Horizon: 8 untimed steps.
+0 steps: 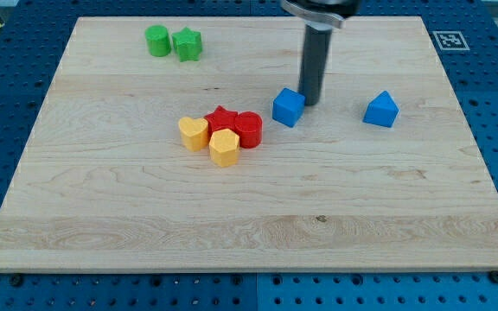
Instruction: Push blue cube towards green star
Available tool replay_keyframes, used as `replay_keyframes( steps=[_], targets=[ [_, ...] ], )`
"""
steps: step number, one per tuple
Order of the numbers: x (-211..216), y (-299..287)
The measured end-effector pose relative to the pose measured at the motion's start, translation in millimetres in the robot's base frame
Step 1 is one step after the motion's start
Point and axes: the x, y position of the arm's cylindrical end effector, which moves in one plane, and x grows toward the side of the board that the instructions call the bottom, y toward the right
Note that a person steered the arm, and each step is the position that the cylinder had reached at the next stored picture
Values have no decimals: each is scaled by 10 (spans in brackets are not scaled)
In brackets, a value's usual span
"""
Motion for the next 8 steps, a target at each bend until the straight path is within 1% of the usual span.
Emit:
replay_keyframes(
  steps=[1,2,4,5,6,7,8],
  targets=[
    [469,45],
    [406,-122],
    [-701,-549],
    [-765,-643],
    [-618,-450],
    [-376,-260],
    [-216,-265]
  ],
)
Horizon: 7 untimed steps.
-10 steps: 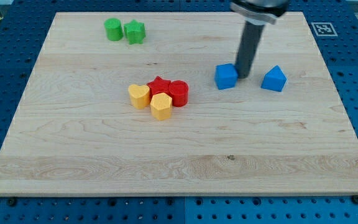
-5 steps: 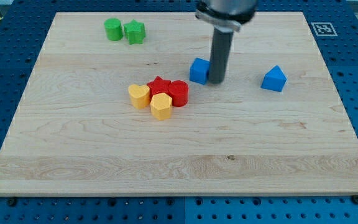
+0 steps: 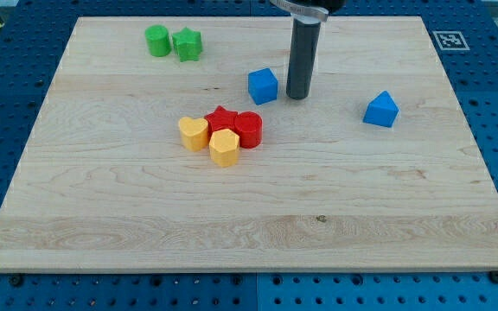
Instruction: Push blue cube towards green star
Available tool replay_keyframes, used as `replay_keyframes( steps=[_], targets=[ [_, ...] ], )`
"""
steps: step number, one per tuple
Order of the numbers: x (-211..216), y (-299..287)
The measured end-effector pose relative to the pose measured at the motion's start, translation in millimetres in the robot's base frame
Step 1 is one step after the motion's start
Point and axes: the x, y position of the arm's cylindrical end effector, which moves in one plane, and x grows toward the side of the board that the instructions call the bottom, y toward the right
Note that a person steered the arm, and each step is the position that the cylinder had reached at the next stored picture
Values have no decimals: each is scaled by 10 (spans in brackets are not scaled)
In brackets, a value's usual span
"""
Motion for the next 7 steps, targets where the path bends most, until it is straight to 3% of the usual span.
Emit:
replay_keyframes(
  steps=[3,5,6,7],
  targets=[
    [-455,-1267],
    [-73,-1294],
    [-140,-1477],
    [-481,-1628]
  ],
)
